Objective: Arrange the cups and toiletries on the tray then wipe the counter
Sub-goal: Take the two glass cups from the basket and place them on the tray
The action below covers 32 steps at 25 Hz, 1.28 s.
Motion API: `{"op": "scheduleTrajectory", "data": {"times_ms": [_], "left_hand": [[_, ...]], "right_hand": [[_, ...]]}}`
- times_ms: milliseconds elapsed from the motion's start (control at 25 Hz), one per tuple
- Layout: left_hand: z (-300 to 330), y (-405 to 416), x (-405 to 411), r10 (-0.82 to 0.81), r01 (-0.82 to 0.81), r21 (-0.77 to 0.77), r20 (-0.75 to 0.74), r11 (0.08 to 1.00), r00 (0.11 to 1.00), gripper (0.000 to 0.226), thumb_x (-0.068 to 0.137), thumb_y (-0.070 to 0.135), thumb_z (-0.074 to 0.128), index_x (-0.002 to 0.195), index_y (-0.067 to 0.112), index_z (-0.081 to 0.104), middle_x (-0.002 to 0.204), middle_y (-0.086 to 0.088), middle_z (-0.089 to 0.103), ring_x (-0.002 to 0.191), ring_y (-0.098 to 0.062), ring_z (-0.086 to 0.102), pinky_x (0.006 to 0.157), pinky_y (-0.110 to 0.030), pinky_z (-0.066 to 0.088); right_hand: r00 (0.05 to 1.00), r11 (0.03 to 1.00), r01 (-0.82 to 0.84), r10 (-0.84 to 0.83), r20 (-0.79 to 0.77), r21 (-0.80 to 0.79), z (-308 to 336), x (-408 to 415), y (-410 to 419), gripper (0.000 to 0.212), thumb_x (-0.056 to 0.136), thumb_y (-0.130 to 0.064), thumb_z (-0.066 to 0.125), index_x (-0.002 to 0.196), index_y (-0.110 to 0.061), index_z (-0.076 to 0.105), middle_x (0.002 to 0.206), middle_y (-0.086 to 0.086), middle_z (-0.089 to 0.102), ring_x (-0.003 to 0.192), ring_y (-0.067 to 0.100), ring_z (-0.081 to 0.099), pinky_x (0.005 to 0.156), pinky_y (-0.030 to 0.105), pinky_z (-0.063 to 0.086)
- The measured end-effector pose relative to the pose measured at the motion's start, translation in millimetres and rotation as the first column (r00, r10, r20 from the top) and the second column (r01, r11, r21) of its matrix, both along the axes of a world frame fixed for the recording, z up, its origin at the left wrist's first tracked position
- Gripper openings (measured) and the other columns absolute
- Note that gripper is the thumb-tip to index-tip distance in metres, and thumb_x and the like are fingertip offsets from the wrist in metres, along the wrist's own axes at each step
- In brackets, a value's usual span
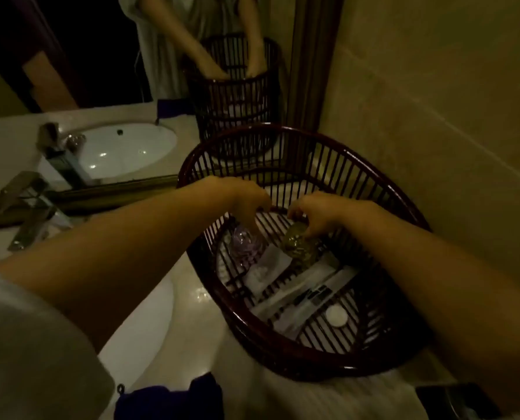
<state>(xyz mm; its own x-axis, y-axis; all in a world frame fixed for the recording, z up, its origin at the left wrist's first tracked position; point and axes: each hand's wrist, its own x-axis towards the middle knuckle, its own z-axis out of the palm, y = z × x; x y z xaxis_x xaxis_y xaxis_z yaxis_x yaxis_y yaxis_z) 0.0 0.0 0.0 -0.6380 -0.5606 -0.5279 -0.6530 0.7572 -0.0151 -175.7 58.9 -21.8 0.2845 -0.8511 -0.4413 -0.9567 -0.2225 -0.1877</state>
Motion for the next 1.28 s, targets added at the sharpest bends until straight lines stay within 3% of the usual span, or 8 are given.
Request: {"op": "scheduleTrajectory", "data": {"times_ms": [200, 320, 400, 520, 640, 760, 1000, 1280], "left_hand": [[-18, -7, -11, 0.060, -0.072, 0.064, 0.174, 0.995, 0.983, 0.077, 0.072, 0.042, 0.073, 0.136, 0.021, 0.038, 0.134, -0.008, 0.049, 0.116, -0.026, 0.049, 0.079, -0.032, 0.039], [-30, -4, -12, 0.063, -0.082, 0.069, 0.237, 0.994, 0.970, 0.078, 0.072, 0.038, 0.075, 0.138, 0.020, 0.036, 0.138, -0.009, 0.046, 0.121, -0.029, 0.048, 0.080, -0.032, 0.041], [-34, -3, -11, 0.099, -0.119, 0.077, 0.228, 0.990, 0.969, 0.075, 0.074, 0.033, 0.074, 0.137, 0.017, 0.037, 0.136, -0.011, 0.046, 0.118, -0.030, 0.050, 0.085, -0.035, 0.046], [-45, -1, -10, 0.292, -0.322, 0.174, 0.178, 0.931, 0.940, 0.056, 0.084, 0.025, 0.065, 0.133, 0.012, 0.043, 0.136, -0.013, 0.050, 0.119, -0.030, 0.052, 0.097, -0.040, 0.047], [-48, 2, -11, 0.314, -0.325, 0.146, 0.098, 0.934, 0.945, 0.047, 0.082, 0.021, 0.067, 0.126, 0.014, 0.053, 0.124, -0.007, 0.060, 0.110, -0.025, 0.059, 0.093, -0.039, 0.050], [-38, -1, -12, 0.242, -0.253, 0.124, 0.101, 0.960, 0.965, 0.061, 0.076, 0.017, 0.074, 0.130, 0.015, 0.047, 0.130, -0.008, 0.053, 0.115, -0.029, 0.054, 0.093, -0.037, 0.049], [-13, 0, -10, 0.086, -0.097, 0.043, 0.210, 0.994, 0.974, 0.066, 0.075, 0.028, 0.074, 0.133, 0.016, 0.046, 0.137, -0.010, 0.046, 0.122, -0.028, 0.047, 0.099, -0.040, 0.045], [81, 12, 28, 0.250, -0.251, -0.048, -0.038, 0.967, 0.968, 0.061, 0.071, 0.031, 0.076, 0.126, 0.019, 0.053, 0.125, -0.006, 0.055, 0.109, -0.025, 0.054, 0.092, -0.037, 0.048]], "right_hand": [[0.997, 0.998, -0.062, 0.063, -0.043, 0.019, -20, 4, -11, 0.064, 0.070, -0.025, 0.074, 0.128, -0.025, 0.047, 0.128, 0.007, 0.050, 0.111, 0.025, 0.051, 0.084, 0.039, 0.052], [0.994, 0.996, -0.081, 0.083, -0.065, 0.029, -29, 1, -9, 0.066, 0.068, -0.027, 0.074, 0.129, -0.025, 0.046, 0.128, 0.007, 0.050, 0.112, 0.026, 0.051, 0.083, 0.040, 0.053], [0.996, 0.997, -0.072, 0.074, -0.057, 0.028, -32, -1, -10, 0.068, 0.068, -0.026, 0.075, 0.129, -0.023, 0.045, 0.126, 0.009, 0.051, 0.110, 0.027, 0.052, 0.083, 0.040, 0.053], [0.997, 0.997, -0.068, 0.070, -0.039, 0.040, -35, -2, -10, 0.066, 0.067, -0.024, 0.076, 0.125, -0.020, 0.044, 0.118, 0.011, 0.052, 0.103, 0.027, 0.054, 0.079, 0.040, 0.053], [0.999, 0.998, -0.049, 0.050, -0.018, 0.029, -34, -2, -9, 0.060, 0.065, -0.022, 0.077, 0.116, -0.019, 0.044, 0.109, 0.010, 0.054, 0.091, 0.023, 0.053, 0.068, 0.036, 0.051], [1.000, 0.999, -0.007, 0.006, 0.007, 0.031, -31, -3, -10, 0.060, 0.065, -0.019, 0.077, 0.116, -0.021, 0.045, 0.107, 0.008, 0.054, 0.087, 0.021, 0.052, 0.060, 0.030, 0.046], [0.999, 1.000, 0.017, -0.016, 0.032, -0.013, -7, -4, -11, 0.063, 0.068, -0.019, 0.077, 0.123, -0.021, 0.047, 0.121, 0.007, 0.054, 0.103, 0.023, 0.052, 0.071, 0.031, 0.047], [0.972, 0.963, 0.079, -0.018, 0.232, -0.256, 81, -1, 4, 0.060, 0.066, -0.025, 0.080, 0.121, -0.023, 0.054, 0.118, 0.001, 0.058, 0.103, 0.019, 0.053, 0.077, 0.029, 0.043]]}}
